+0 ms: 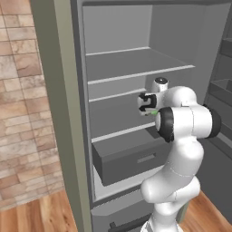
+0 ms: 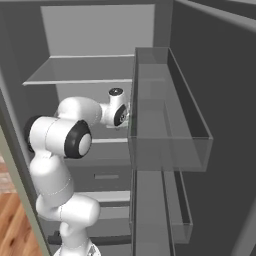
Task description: Place one corn and one chicken drumstick in each tupperware on the nearby counter, to pack two identical lunches.
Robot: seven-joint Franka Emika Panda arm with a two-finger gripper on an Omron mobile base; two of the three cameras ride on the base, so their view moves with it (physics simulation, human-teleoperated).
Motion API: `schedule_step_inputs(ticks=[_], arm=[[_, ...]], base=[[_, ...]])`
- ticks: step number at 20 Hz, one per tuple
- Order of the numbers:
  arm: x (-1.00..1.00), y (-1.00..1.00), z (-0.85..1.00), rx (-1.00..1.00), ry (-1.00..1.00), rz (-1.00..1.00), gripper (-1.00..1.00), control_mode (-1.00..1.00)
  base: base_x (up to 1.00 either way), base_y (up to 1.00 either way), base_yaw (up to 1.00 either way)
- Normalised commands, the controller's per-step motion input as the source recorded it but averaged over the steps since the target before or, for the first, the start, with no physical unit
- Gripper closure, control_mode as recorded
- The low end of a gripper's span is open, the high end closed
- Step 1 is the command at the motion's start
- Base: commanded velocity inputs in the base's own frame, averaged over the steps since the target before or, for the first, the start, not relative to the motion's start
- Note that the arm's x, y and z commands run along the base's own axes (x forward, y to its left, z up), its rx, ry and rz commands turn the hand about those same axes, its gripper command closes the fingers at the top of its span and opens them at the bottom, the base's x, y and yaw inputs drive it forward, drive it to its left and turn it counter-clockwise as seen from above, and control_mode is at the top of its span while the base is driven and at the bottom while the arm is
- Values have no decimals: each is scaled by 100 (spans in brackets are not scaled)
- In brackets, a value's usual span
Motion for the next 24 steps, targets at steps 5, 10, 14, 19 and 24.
schedule_step_inputs(ticks=[5,10,14,19,24], arm=[[0,-15,-55,0,0,-12,-100,-100],[3,-21,-17,0,0,-20,-100,-100],[37,0,-4,0,1,-22,-100,-100],[10,0,5,0,0,-19,-100,-100],[0,0,6,0,0,-17,-100,-100]], base=[[0,0,0],[0,0,0],[0,0,0],[0,0,0],[0,0,0]])
